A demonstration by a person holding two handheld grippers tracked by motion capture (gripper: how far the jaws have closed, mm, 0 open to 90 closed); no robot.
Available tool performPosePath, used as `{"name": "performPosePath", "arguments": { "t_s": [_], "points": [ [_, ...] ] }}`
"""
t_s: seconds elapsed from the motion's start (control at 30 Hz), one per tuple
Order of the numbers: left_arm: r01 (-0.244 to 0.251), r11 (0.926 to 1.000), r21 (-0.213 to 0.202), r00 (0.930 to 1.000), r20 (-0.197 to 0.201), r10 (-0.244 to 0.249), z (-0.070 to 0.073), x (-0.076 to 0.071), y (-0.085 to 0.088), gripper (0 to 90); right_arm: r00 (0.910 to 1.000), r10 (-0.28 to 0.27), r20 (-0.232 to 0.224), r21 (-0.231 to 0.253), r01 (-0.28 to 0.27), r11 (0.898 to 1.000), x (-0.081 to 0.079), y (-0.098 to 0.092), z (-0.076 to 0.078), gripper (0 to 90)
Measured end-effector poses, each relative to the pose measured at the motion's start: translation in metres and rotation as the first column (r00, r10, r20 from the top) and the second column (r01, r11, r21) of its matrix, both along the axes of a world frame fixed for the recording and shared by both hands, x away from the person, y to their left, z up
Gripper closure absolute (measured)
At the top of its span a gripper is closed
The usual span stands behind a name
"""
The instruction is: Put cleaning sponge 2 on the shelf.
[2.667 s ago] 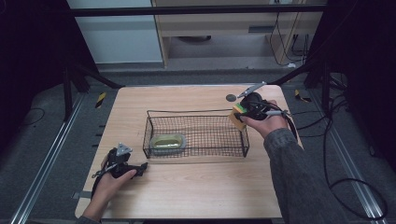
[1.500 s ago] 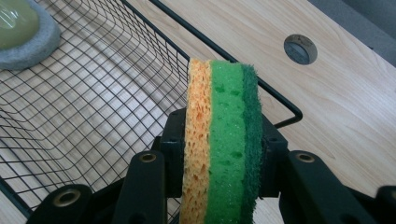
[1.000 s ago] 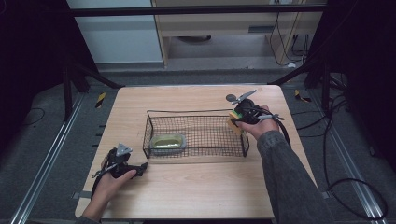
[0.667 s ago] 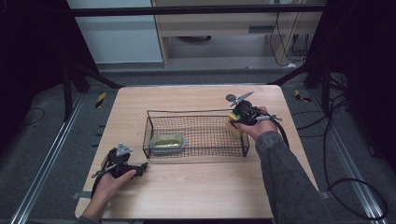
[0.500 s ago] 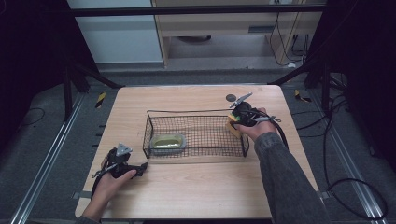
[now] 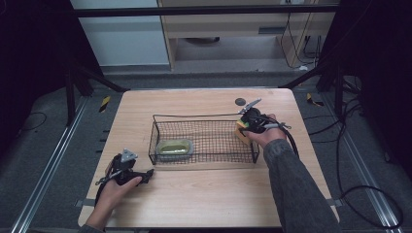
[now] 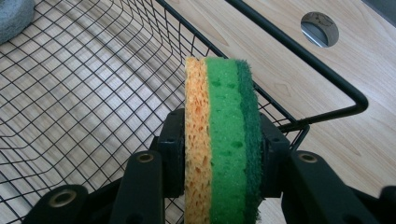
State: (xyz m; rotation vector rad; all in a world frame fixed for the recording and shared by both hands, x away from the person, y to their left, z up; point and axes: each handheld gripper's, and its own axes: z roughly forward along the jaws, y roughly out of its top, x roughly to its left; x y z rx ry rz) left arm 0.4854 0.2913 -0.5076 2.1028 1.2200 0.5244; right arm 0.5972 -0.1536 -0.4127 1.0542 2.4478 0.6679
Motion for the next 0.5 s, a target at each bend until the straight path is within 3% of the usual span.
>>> {"name": "performPosePath", "arguments": {
  "t_s": [0.5],
  "points": [
    [0.001, 1.0, -0.001, 1.0, 0.0, -0.001, 0.0, 0.0002, -0.0001, 0.0, 0.9999, 0.012, -0.012, -0.008, -0.012, 1.0, 0.002, 0.0098, -0.0078, 63.6]
  ]
}}
